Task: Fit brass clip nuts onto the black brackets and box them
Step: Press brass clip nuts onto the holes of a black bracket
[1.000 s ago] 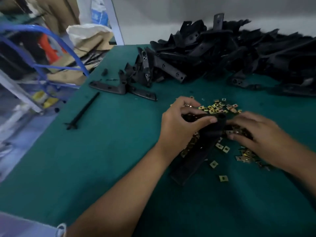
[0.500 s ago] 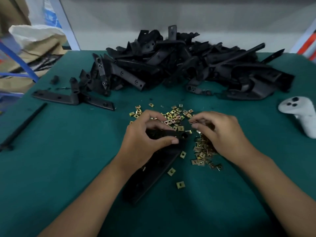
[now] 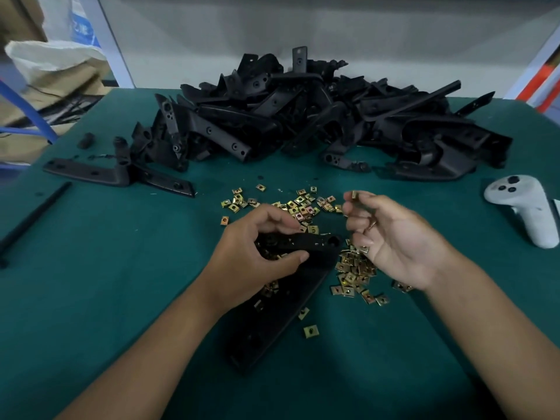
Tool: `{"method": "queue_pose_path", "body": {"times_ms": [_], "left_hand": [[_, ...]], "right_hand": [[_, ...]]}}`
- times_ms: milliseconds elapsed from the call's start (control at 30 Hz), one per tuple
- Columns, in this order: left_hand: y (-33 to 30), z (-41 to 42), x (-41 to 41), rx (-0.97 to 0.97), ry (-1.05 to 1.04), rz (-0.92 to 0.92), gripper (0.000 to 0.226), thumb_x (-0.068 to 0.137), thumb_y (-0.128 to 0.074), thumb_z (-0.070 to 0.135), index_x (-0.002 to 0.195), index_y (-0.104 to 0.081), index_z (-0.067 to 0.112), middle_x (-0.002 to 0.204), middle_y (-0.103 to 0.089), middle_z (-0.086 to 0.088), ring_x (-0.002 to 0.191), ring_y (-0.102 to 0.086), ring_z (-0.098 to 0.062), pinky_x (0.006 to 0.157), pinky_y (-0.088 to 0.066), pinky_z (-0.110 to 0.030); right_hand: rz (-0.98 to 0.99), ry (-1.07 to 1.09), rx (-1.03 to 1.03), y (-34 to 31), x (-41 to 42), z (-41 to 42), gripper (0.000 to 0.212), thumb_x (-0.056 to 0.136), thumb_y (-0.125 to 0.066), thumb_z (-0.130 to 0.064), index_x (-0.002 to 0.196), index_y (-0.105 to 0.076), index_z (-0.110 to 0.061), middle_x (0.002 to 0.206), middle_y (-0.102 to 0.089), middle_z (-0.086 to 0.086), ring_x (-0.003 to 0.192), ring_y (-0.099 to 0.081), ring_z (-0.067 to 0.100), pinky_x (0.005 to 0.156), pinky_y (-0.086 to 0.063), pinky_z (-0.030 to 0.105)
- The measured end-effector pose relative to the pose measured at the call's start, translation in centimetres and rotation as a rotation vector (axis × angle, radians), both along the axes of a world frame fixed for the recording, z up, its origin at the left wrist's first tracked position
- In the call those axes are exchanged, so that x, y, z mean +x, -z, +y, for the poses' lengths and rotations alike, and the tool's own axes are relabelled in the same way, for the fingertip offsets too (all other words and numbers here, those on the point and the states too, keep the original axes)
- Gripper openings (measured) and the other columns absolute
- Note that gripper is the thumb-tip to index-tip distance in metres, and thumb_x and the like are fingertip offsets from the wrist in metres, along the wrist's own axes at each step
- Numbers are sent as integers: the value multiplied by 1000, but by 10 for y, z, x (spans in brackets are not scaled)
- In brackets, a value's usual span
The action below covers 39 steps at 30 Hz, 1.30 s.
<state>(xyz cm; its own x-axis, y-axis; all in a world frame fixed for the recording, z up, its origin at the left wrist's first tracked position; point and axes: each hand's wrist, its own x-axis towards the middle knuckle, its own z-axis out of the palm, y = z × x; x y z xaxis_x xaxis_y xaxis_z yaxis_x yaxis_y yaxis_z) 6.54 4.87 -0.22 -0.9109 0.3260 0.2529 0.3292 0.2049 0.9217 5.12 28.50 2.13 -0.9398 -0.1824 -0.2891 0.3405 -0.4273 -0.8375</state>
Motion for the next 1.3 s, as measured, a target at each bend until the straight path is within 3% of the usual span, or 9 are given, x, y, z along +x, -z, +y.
{"method": "queue_pose_path", "body": {"times_ms": [333, 433, 567, 700, 800, 967, 1100, 1200, 1300], "left_hand": [[-2, 3, 3, -36, 17, -32, 30, 78, -88, 18, 94, -68, 32, 95, -73, 16, 94, -69, -1, 81, -46, -7], [-2, 2, 4, -38, 17, -51, 29, 79, -87, 18, 94, -67, 34, 94, -74, 15, 91, -70, -2, 79, -49, -10], [-2, 3, 3, -51, 23, -52, 30, 78, -88, 19, 94, -67, 34, 95, -74, 13, 91, -71, -5, 81, -52, -16], [-3, 3, 4, -79, 23, -26, 28, 78, -88, 19, 95, -69, 30, 94, -75, 14, 92, -71, -4, 82, -53, -18], [-4, 3, 5, -61, 37, -34, 23, 79, -87, 17, 93, -72, 26, 94, -75, 12, 89, -72, -6, 79, -55, -20], [-3, 3, 4, -44, 39, -18, 18, 79, -87, 21, 89, -74, 27, 93, -74, 12, 89, -72, -10, 80, -57, -27], [-3, 3, 3, -31, 16, -9, 32, 75, -90, 23, 96, -69, 34, 94, -73, 18, 95, -69, -3, 82, -47, -9], [-3, 2, 3, -15, 5, -32, 40, 74, -91, 24, 101, -65, 36, 91, -74, 21, 90, -70, -1, 77, -44, -4], [-3, 3, 3, 13, 25, -34, 39, 75, -90, 20, 101, -65, 34, 91, -75, 18, 87, -71, -3, 76, -50, -9]], "right_hand": [[-43, 12, 93, 3, 1, -3, 17, 82, -66, -15, 98, -67, -12, 83, -71, 1, 56, -45, 3, 42, -34, 13], [-62, 4, 94, 4, 1, -2, 11, 92, -61, -9, 99, -69, -10, 79, -66, 1, 53, -41, 3, 41, -32, 14], [-21, -36, 145, 5, 1, -2, 29, 101, -50, -7, 109, -77, -12, 76, -63, -3, 54, -38, 3, 44, -31, 15], [9, -37, 158, 4, 1, -3, 30, 99, -52, -8, 97, -80, -16, 78, -65, -2, 56, -38, 3, 46, -30, 15], [51, -48, 209, 3, 2, -3, 12, 90, -65, -18, 99, -72, -18, 89, -73, 2, 56, -41, 3, 47, -33, 14], [206, -58, 391, 5, 6, -4, 17, 90, -65, -26, 106, -67, -20, 110, -76, -1, 61, -45, 0, 54, -35, 15], [316, -94, 506, 6, 10, -6, 13, 82, -70, -34, 95, -74, -35, 84, -67, -18, 70, -55, -6, 62, -42, 13], [377, -150, 549, 7, 12, -8, 13, 85, -73, -28, 98, -73, -31, 89, -72, -13, 83, -65, -2, 70, -48, 9], [382, -178, 577, 6, 12, -8, 10, 83, -74, -30, 92, -74, -34, 91, -74, -10, 88, -67, 2, 76, -49, 11]]}}
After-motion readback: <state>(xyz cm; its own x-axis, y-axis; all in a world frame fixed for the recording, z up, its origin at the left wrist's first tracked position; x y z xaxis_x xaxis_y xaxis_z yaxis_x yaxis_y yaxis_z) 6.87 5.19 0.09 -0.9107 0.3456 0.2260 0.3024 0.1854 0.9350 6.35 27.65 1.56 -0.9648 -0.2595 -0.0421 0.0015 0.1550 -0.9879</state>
